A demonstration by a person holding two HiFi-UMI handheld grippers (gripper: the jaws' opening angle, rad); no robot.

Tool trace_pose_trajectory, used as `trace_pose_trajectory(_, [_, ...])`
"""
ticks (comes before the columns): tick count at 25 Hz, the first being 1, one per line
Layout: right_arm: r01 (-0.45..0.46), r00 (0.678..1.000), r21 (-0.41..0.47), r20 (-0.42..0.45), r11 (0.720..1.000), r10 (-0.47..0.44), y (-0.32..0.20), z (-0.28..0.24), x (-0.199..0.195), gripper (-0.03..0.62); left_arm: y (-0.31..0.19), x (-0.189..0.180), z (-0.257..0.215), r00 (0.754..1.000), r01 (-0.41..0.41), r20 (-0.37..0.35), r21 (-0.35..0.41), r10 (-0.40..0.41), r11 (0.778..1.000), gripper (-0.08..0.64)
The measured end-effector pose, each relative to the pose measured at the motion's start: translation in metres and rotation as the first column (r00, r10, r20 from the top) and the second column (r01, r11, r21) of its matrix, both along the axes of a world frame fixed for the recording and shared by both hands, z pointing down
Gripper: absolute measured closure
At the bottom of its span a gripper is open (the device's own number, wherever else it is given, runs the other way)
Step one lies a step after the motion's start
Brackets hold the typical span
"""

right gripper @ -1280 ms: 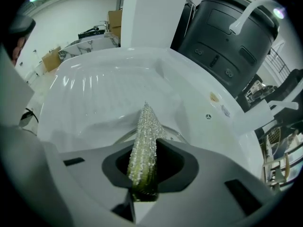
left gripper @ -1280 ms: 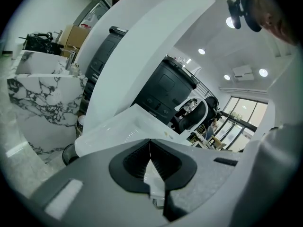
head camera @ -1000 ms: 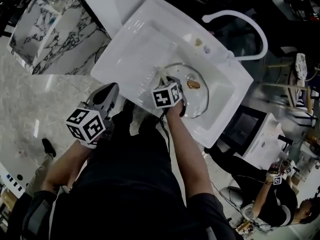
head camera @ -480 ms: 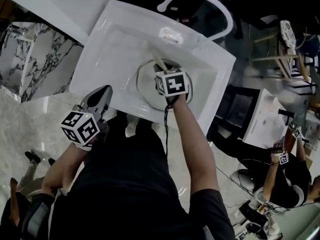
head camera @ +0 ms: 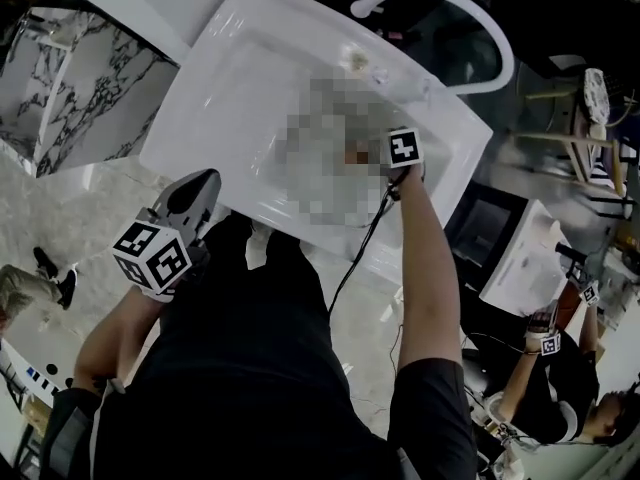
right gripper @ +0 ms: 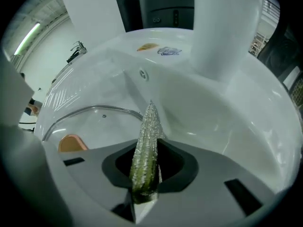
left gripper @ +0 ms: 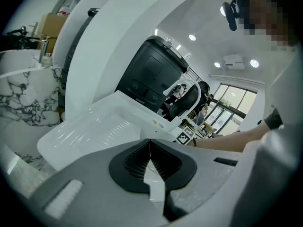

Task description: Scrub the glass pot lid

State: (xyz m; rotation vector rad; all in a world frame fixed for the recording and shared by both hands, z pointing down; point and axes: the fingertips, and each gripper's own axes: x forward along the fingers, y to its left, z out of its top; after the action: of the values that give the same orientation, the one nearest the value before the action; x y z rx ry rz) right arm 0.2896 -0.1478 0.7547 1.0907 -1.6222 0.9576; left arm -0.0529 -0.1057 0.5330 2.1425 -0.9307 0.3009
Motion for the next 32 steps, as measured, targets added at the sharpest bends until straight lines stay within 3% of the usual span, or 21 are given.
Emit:
trace_pose_trajectory(4, [0.090, 0.995, -0.007, 0.041, 0.996, -0.089, -0.018, 0.004, -0.030, 0.525, 0.003, -0.021, 0.009, 0.999, 0.050, 0.011, -0.023, -0.050, 0.998, 0.558])
trace_pose_trajectory(8, [0.242, 0.970, -0.016, 0.043, 0.970, -0.241, -0.030, 0.000, -0.067, 0.525, 0.005, -0.028, 0.009, 0.997, 0.076, 0.002, -0.028, -0.076, 0.997, 0.558])
trace_pose_trajectory(13, [0.327, 0.944, 0.009, 0.053, 0.945, -0.327, -0.040, -0.005, -0.114, 0.525, 0.004, -0.037, 0.006, 0.996, 0.093, -0.007, -0.020, -0.093, 0.995, 0.558])
trace_pose_trajectory(18, [0.497, 0.866, 0.035, 0.036, 0.867, -0.499, -0.031, -0.022, -0.163, 0.525, 0.008, -0.040, 0.004, 0.996, 0.088, -0.007, -0.018, -0.088, 0.996, 0.558])
trace_pose_trajectory(21, [0.566, 0.824, 0.046, 0.013, 0.823, -0.567, -0.016, -0.033, -0.173, 0.526, 0.010, -0.029, -0.001, 0.998, 0.059, -0.013, -0.003, -0.059, 0.998, 0.558])
trace_pose_trajectory(26, [0.691, 0.718, 0.095, 0.022, 0.716, -0.696, 0.022, -0.049, -0.199, 0.525, 0.010, -0.006, -0.012, 1.000, 0.001, -0.023, 0.023, -0.001, 1.000, 0.558])
trace_pose_trajectory(32, [0.728, 0.668, 0.181, 0.031, 0.661, -0.744, 0.060, -0.073, -0.220, 0.525, 0.013, 0.026, -0.021, 0.997, -0.079, -0.022, 0.038, 0.080, 0.996, 0.558])
